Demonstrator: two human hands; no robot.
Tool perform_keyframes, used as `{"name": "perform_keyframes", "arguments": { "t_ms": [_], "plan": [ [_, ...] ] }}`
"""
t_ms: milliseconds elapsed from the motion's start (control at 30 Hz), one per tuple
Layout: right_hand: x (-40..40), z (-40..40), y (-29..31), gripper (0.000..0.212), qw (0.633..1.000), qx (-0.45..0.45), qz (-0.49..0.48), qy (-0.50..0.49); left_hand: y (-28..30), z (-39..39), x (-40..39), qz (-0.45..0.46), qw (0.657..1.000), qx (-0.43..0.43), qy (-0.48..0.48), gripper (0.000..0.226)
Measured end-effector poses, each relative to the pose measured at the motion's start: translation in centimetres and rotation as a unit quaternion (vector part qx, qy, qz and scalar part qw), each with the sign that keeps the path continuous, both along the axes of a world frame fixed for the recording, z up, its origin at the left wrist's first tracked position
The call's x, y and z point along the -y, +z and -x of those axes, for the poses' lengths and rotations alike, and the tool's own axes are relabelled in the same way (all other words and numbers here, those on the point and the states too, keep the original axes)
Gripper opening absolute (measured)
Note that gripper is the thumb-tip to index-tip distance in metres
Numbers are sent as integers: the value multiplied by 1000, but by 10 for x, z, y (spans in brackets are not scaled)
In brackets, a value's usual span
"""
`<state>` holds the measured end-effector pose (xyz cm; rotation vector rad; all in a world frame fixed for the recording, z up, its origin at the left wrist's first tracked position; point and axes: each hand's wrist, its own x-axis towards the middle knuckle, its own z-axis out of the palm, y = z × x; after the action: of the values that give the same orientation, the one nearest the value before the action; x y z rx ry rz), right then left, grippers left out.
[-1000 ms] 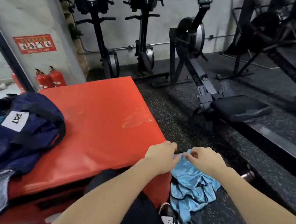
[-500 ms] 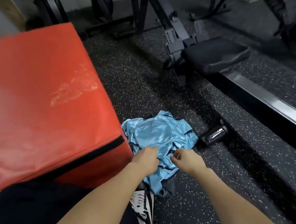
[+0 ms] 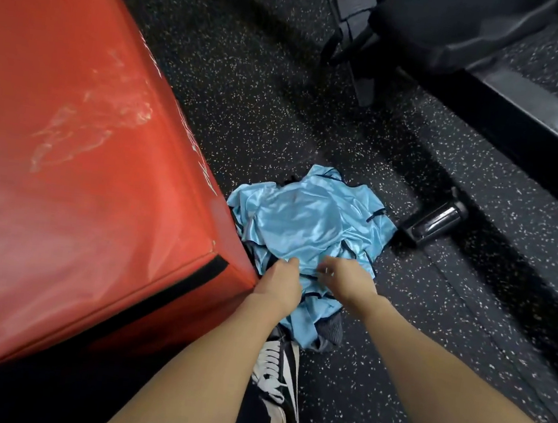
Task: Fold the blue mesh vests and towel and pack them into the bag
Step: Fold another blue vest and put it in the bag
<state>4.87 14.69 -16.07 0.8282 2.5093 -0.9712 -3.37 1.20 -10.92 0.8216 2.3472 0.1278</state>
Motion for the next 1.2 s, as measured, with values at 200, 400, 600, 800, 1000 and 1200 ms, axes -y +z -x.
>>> {"name": "perform_keyframes", "arguments": {
  "t_ms": [200,400,600,800,1000,1200],
  "plan": [
    [-6,-8,35,12,998,-68,-18,2,25,-3,3,-46,999,1,25,27],
    [-14,-19,115,6,990,-142,5,-22,81,-5,4,-97,994,-35,18,38],
    [-15,-23,226,7,968,-251,-7,-25,162,-12,-1,-161,983,-79,35,60],
    [-13,-23,340,16,939,-342,-41,-18,255,-18,-6,-254,957,-131,58,24],
    [-5,-17,452,10,897,-435,-70,-38,336,-8,12,-367,915,-75,148,16],
    [17,-3,560,8,867,-490,-88,-22,442,18,44,-525,820,-43,223,18]
  ]
}}
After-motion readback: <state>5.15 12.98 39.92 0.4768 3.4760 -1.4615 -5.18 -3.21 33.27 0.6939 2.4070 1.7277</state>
